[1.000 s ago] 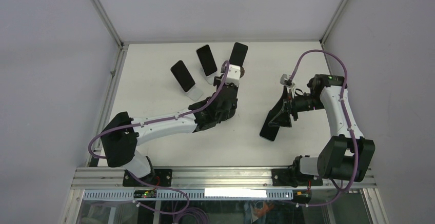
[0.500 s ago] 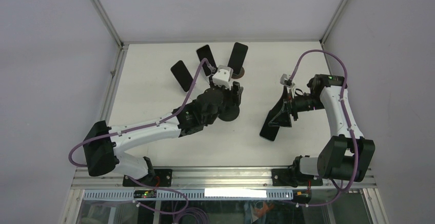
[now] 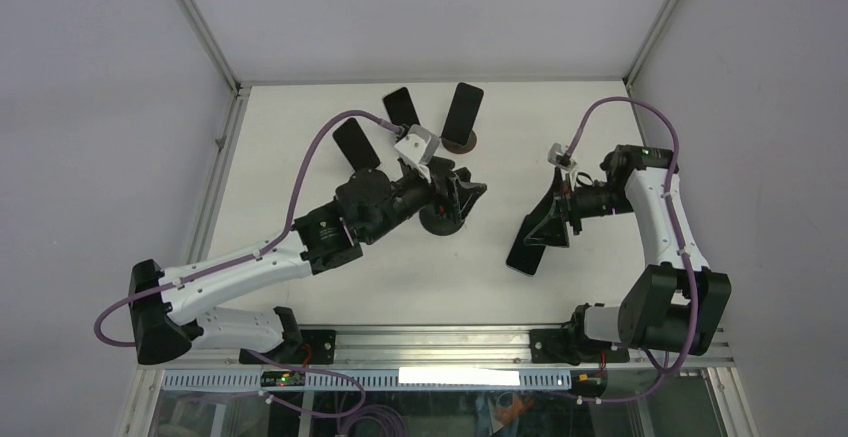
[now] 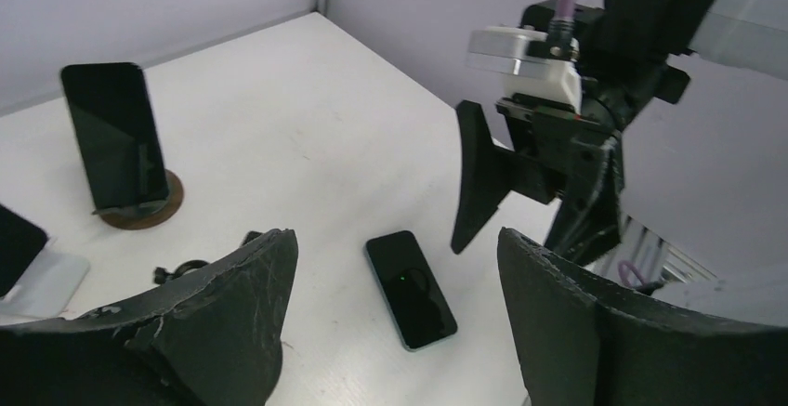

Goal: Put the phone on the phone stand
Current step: Move the phone stand to the center of the board.

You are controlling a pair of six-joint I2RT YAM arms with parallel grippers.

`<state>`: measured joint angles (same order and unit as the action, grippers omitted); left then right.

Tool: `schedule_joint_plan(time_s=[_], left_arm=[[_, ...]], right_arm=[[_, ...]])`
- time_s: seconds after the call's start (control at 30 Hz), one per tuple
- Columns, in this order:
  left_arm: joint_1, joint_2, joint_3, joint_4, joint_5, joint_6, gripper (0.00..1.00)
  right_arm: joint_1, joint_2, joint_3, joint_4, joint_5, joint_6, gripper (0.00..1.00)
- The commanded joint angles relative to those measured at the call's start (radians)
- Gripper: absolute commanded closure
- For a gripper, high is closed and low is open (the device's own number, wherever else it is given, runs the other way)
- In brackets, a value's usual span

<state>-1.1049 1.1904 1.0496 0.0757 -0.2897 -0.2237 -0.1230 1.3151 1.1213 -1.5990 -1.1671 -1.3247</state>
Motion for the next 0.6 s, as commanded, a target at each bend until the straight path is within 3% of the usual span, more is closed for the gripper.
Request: schedule_joint_plan(time_s=[0.0,0.3,0.4,0.57], left_arm=[[0.007,0.005,0.019,-0.021,0.196,-0.020,0.20],[-0.003,0.133,0.039,0.015,0.372,-0.166,0.22],[-0.034,0.197,0.072,0.013,0.357,-0.177,0.22],[-0.132,0.348,0.160,-0.021,0.211,-0.115,0.20]], right_arm=[[-0.020,-0.031,-0.009,0.078,-0.008,0.071,0.23],[-0.089,-0.089,-0.082,0.417,0.148,0.470,0.23],[-0.129,-0.104,-0.110,0.544,0.232,0.610,0.23],[-0.161,-0.129,-0.154,0.725,0.394,0.813,0.23]])
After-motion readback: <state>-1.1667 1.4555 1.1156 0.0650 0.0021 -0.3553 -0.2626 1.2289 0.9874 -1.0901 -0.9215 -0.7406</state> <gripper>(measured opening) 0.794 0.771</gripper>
